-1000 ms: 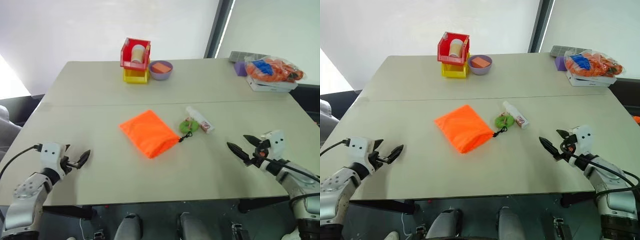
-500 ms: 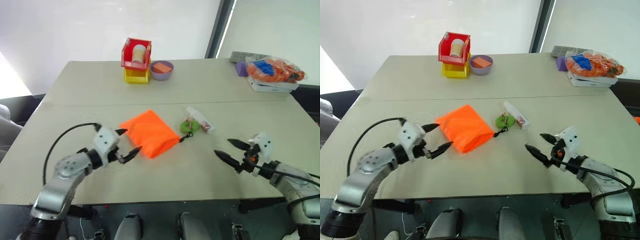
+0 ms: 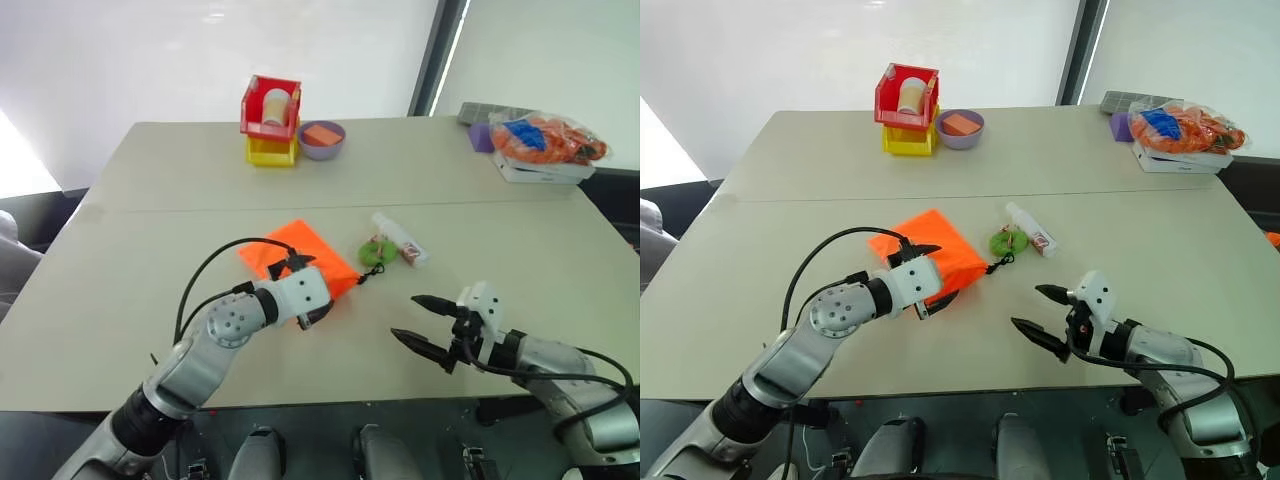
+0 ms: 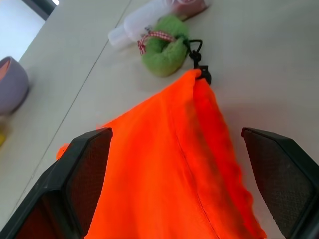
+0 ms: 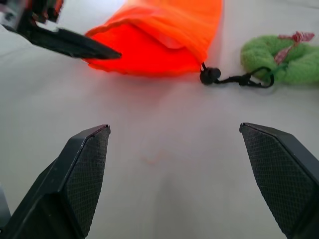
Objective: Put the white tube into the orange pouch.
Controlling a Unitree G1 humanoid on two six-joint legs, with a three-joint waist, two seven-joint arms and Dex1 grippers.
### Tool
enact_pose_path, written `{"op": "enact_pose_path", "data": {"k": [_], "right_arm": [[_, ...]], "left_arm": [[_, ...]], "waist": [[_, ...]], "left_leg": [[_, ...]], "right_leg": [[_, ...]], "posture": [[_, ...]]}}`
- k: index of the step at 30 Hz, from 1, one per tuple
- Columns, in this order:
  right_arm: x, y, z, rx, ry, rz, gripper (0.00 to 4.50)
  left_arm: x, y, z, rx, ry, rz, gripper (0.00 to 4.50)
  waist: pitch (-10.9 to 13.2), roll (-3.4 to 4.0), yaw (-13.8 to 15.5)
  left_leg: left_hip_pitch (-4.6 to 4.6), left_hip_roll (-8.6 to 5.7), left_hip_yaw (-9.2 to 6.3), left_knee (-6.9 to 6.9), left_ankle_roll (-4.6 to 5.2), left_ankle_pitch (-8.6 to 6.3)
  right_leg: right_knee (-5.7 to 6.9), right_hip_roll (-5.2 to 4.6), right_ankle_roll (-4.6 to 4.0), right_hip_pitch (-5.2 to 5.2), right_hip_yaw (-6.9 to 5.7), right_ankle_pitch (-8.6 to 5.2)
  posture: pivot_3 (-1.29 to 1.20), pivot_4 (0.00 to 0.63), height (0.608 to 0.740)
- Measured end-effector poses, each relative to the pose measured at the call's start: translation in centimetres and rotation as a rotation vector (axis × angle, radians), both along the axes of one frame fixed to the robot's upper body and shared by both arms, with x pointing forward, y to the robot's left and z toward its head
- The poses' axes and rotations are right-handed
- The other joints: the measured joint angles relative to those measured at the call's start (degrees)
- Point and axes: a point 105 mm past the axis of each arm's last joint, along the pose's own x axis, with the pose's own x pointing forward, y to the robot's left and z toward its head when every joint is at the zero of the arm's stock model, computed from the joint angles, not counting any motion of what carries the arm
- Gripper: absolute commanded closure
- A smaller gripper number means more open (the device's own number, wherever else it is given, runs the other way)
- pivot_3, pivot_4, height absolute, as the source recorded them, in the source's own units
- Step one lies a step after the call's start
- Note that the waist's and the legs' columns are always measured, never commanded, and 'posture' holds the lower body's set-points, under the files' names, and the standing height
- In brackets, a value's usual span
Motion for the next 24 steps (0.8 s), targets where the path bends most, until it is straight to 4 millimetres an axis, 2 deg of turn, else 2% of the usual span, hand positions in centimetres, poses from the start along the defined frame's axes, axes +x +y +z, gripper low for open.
{"op": "enact_pose_path", "data": {"k": [4,6,9,12,14,19,24], "right_arm": [[0.2,0.8,0.7,-0.004,-0.018,0.009,0.17],[0.4,0.9,0.8,-0.006,-0.015,0.005,0.00],[0.5,1.2,1.1,-0.002,-0.023,0.011,0.00],[0.5,1.2,1.1,0.003,-0.023,0.013,0.00],[0.5,1.3,1.2,0.009,-0.027,0.012,0.00],[1.0,1.3,1.6,0.030,-0.063,-0.010,0.00],[4.0,-0.1,2.0,0.036,-0.158,-0.194,0.00]], "left_arm": [[0.5,0.2,-0.4,0.032,0.000,0.047,0.06],[0.7,0.2,-0.8,0.035,0.015,0.064,0.57],[0.8,0.2,-0.9,0.036,0.012,0.074,1.89],[0.9,0.2,-0.8,0.041,0.005,0.079,3.53],[0.9,0.2,-0.8,0.033,0.006,0.082,4.46],[1.2,0.4,-0.3,-0.061,0.049,0.128,4.46],[1.5,0.9,0.9,-0.273,0.175,0.139,4.46]], "waist": [[0.00,0.00,0.02],[0.00,0.00,0.04],[0.00,0.00,0.03],[0.00,0.00,0.04],[0.00,0.00,0.03],[0.00,0.00,-0.03],[-0.02,0.00,-0.10]], "left_leg": [[0.00,0.00,0.00,0.01,0.00,0.00],[0.00,0.00,0.00,0.02,0.00,0.00],[0.00,0.00,0.00,0.02,0.01,0.00],[0.00,0.00,0.00,0.02,0.01,0.01],[0.00,0.00,0.00,0.04,0.01,0.01],[0.01,0.00,-0.01,0.08,0.02,0.01],[0.07,0.00,-0.03,0.13,0.02,0.01]], "right_leg": [[0.00,0.00,0.00,0.02,0.00,0.00],[0.00,0.00,0.00,0.02,0.00,0.00],[0.01,0.00,0.00,0.02,0.00,0.00],[0.02,0.00,0.00,0.02,0.00,0.00],[0.03,0.00,0.01,0.03,0.00,0.00],[0.07,0.01,0.01,0.04,0.00,0.01],[0.12,0.04,0.01,0.09,-0.01,0.01]], "posture": [[0.00,0.150,0.740],[0.00,0.150,0.740],[0.00,0.150,0.740],[0.00,0.150,0.740],[0.00,0.150,0.740],[0.00,0.150,0.740],[0.00,0.150,0.740]]}}
